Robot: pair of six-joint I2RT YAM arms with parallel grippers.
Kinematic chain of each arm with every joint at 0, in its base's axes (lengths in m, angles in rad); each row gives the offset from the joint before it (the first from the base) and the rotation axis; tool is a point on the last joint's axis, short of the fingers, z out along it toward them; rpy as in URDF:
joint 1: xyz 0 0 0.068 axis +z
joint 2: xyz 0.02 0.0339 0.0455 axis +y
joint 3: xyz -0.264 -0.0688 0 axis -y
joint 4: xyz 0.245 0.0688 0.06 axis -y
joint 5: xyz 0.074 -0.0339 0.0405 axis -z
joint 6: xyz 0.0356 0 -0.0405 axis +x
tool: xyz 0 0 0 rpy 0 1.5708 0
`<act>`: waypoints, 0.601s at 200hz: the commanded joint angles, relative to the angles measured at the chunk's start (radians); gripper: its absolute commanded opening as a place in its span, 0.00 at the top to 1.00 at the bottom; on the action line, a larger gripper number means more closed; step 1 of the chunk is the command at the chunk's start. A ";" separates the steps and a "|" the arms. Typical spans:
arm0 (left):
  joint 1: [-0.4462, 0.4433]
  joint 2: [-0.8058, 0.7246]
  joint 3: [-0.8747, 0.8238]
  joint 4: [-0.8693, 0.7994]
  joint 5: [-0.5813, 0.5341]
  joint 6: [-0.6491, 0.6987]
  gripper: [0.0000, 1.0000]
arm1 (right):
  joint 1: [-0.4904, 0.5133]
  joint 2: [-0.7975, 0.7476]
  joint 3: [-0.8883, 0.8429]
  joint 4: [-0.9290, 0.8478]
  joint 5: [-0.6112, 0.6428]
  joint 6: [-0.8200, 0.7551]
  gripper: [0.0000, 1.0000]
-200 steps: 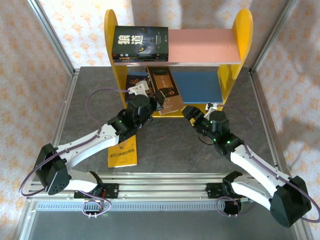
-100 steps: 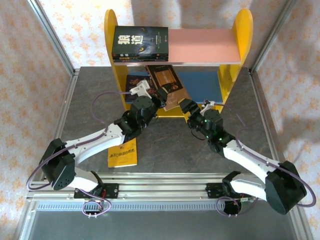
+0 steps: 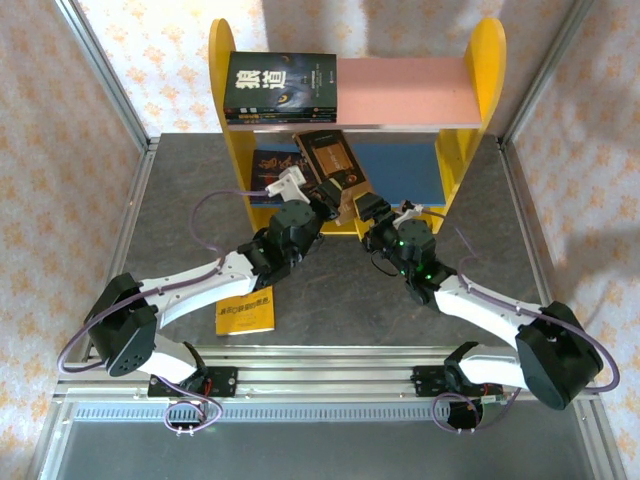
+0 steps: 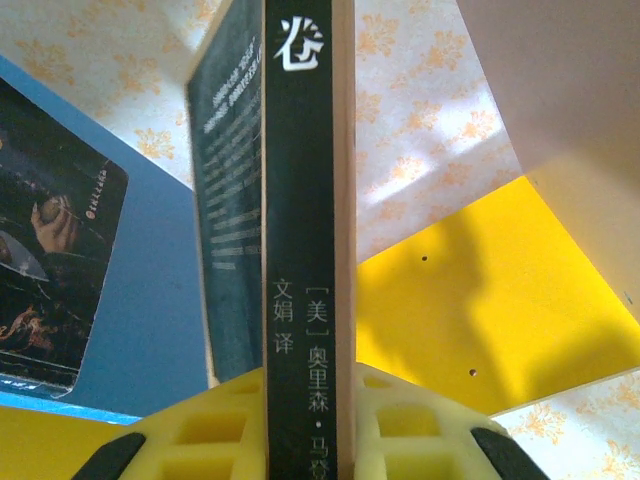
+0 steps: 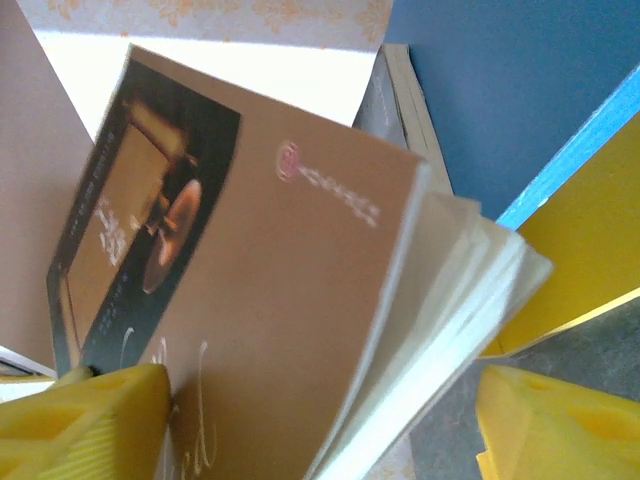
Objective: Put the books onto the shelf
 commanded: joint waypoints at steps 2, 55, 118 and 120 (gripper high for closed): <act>-0.015 -0.040 0.001 0.119 -0.054 0.024 1.00 | 0.006 0.002 0.036 0.044 0.049 0.022 0.30; -0.016 -0.051 -0.014 0.111 -0.076 0.029 1.00 | 0.006 -0.005 0.044 0.020 0.071 0.002 0.62; -0.016 -0.064 -0.022 0.084 -0.085 0.033 1.00 | -0.006 -0.015 0.064 -0.032 0.083 -0.031 0.93; -0.017 -0.065 -0.022 0.081 -0.085 0.034 1.00 | -0.008 -0.016 0.065 -0.034 0.082 -0.033 0.93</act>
